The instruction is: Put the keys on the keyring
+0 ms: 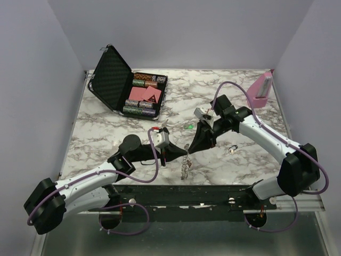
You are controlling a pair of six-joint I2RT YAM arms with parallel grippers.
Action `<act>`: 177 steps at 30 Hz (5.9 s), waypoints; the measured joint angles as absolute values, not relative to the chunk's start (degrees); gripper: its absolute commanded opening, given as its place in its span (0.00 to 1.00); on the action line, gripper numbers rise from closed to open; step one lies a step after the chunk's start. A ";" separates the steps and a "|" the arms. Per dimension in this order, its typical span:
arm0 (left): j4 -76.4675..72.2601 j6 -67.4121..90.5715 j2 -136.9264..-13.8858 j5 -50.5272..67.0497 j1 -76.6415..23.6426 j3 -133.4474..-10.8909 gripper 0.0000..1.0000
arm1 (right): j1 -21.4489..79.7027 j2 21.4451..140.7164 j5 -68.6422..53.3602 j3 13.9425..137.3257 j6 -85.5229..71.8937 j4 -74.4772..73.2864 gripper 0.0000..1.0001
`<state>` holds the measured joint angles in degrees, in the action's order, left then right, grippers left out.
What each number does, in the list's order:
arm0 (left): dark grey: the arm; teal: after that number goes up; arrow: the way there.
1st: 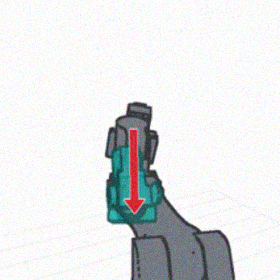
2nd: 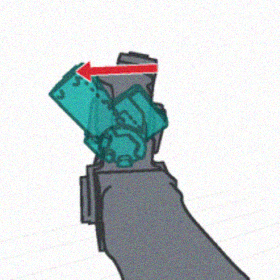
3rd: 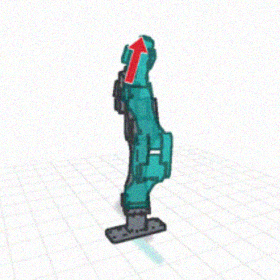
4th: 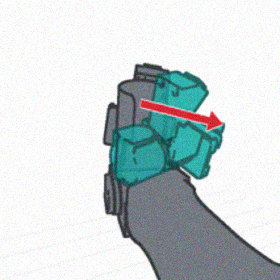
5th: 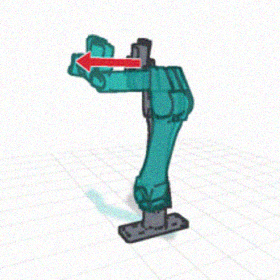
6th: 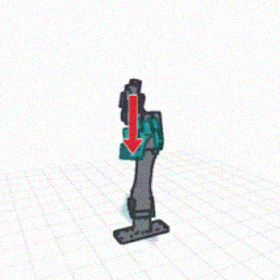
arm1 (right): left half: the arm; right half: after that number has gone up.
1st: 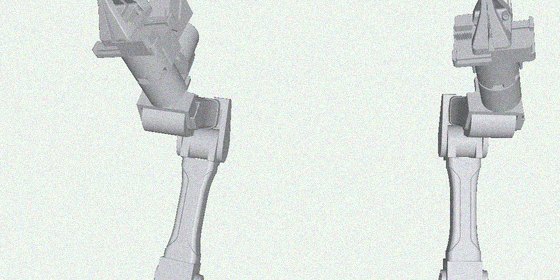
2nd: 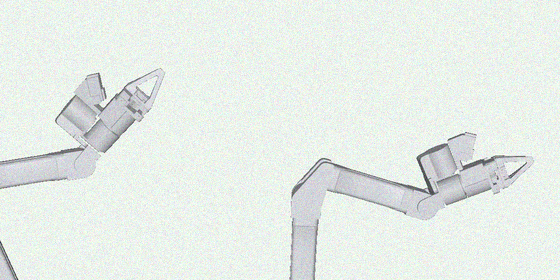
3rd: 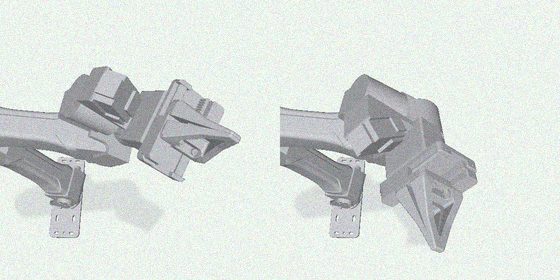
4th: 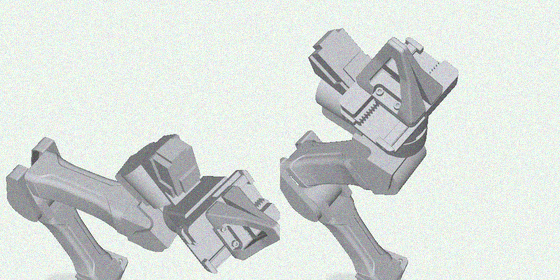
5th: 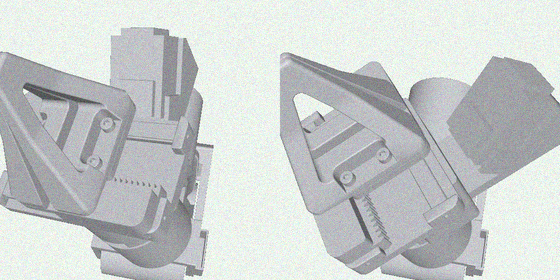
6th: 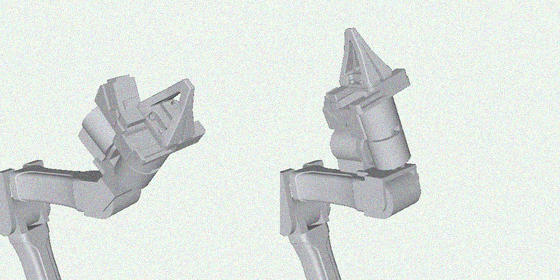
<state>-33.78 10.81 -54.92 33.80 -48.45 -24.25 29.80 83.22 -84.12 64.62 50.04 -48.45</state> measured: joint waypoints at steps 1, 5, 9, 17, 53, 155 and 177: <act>-33.85 10.83 -54.94 34.04 -48.29 -24.25 0.00 | 29.89 83.22 -84.12 64.55 49.41 -47.83 0.12; -34.11 10.81 -54.94 34.72 -47.66 -24.25 0.00 | 30.06 83.22 -84.12 64.38 46.74 -45.43 0.15; -34.15 10.81 -54.94 35.20 -46.98 -24.25 0.00 | 30.11 83.22 -84.14 64.05 44.62 -43.40 0.22; -34.15 10.55 -54.43 35.68 -46.13 -24.21 0.00 | 30.44 83.22 -84.16 63.77 42.15 -41.47 0.29; -21.43 -15.16 -41.69 38.83 -44.75 -20.49 0.00 | 29.12 82.72 -84.42 65.32 51.70 -49.58 0.64; -40.12 26.02 -53.21 26.37 -46.85 -19.51 0.00 | 30.06 82.28 -84.53 61.45 41.82 -38.04 0.54; -14.33 -20.71 -36.12 35.40 -48.51 -25.08 0.00 | 21.76 80.51 -82.94 66.89 52.16 -48.34 0.68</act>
